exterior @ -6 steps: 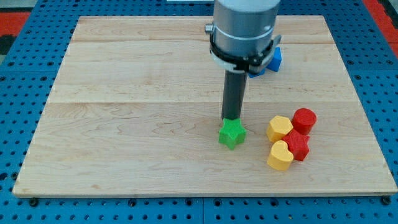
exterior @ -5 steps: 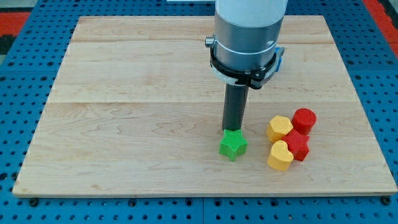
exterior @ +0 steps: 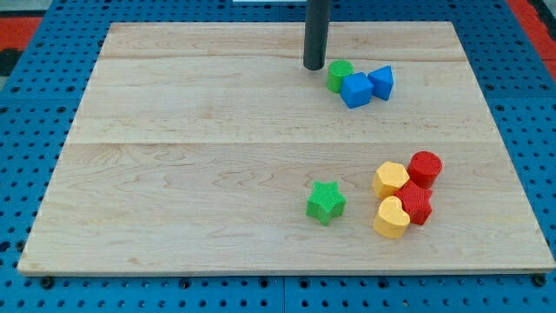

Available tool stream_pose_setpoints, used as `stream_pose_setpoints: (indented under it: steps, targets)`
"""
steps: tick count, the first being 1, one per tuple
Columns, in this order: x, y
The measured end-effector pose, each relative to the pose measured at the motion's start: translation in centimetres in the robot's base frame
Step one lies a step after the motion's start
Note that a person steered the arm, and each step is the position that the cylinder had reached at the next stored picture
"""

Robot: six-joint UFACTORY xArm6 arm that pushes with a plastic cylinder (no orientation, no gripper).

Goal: Move the green circle to the left of the blue cube

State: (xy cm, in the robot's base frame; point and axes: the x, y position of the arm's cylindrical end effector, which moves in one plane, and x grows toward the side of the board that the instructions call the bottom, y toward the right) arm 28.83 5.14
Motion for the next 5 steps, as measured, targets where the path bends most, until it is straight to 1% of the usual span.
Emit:
stream_pose_setpoints:
  steps: [1,3,4,5]
  targets:
    - [0.0,2.2]
    - [0.5,3.1]
    - [3.2,3.1]
    - [5.1,2.9]
